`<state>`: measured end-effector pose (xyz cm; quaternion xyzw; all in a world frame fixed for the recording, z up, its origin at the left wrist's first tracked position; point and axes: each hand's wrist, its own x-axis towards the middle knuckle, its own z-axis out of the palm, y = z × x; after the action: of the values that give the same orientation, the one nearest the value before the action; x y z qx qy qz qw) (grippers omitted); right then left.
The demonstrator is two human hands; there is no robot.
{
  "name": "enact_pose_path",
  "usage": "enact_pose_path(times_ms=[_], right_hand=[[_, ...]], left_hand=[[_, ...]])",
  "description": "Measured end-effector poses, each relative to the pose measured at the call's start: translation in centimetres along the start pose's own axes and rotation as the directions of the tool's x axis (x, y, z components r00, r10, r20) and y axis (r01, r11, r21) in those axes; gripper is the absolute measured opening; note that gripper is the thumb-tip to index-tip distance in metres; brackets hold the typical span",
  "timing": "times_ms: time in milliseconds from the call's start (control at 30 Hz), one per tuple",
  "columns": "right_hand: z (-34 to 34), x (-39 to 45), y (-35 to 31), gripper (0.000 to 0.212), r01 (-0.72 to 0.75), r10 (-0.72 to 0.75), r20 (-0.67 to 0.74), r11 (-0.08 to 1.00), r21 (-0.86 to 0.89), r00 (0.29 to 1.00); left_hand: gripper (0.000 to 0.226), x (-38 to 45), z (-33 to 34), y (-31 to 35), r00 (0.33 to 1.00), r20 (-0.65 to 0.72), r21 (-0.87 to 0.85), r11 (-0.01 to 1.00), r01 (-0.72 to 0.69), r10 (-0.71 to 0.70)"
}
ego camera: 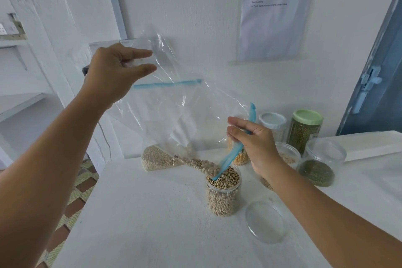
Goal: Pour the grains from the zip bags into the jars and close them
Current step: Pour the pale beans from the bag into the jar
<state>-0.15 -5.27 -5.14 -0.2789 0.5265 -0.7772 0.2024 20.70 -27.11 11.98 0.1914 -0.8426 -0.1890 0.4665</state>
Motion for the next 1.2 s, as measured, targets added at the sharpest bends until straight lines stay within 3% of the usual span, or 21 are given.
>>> enact_pose_path(times_ms=[133, 367, 533, 833, 1200], right_hand=[[-0.1, 0.1, 0.3, 0.024, 0.004, -0.004, -0.024, 1.000, -0.005, 1.000], [-0.8, 0.4, 1.0, 0.024, 0.005, -0.007, -0.046, 0.999, -0.043, 0.999], [-1.0, 0.4, 1.0, 0.023, 0.008, -0.010, -0.053, 0.999, -0.034, 0.999], [0.1, 0.6, -0.5, 0.025, 0.022, -0.020, -0.060, 0.999, 0.032, 0.998], [0.3, 0.3, 0.1, 0.024, 0.017, -0.017, -0.035, 1.000, 0.010, 0.999]], left_hand=[[0.045, 0.0, -0.1, 0.4, 0.999, 0.031, 0.000, 1.000, -0.019, 0.019], [0.055, -0.7, -1.3, 0.7, 0.951, 0.308, -0.055, 0.998, 0.030, -0.012], [0.055, -0.7, -1.8, 0.2, 0.929, 0.369, -0.022, 1.000, -0.003, 0.011], [0.043, -0.1, -2.4, -0.6, 0.985, 0.169, -0.101, 0.995, -0.026, 0.043], [0.030, -0.6, -1.8, -0.8, 0.992, 0.095, -0.052, 0.996, -0.078, 0.083]])
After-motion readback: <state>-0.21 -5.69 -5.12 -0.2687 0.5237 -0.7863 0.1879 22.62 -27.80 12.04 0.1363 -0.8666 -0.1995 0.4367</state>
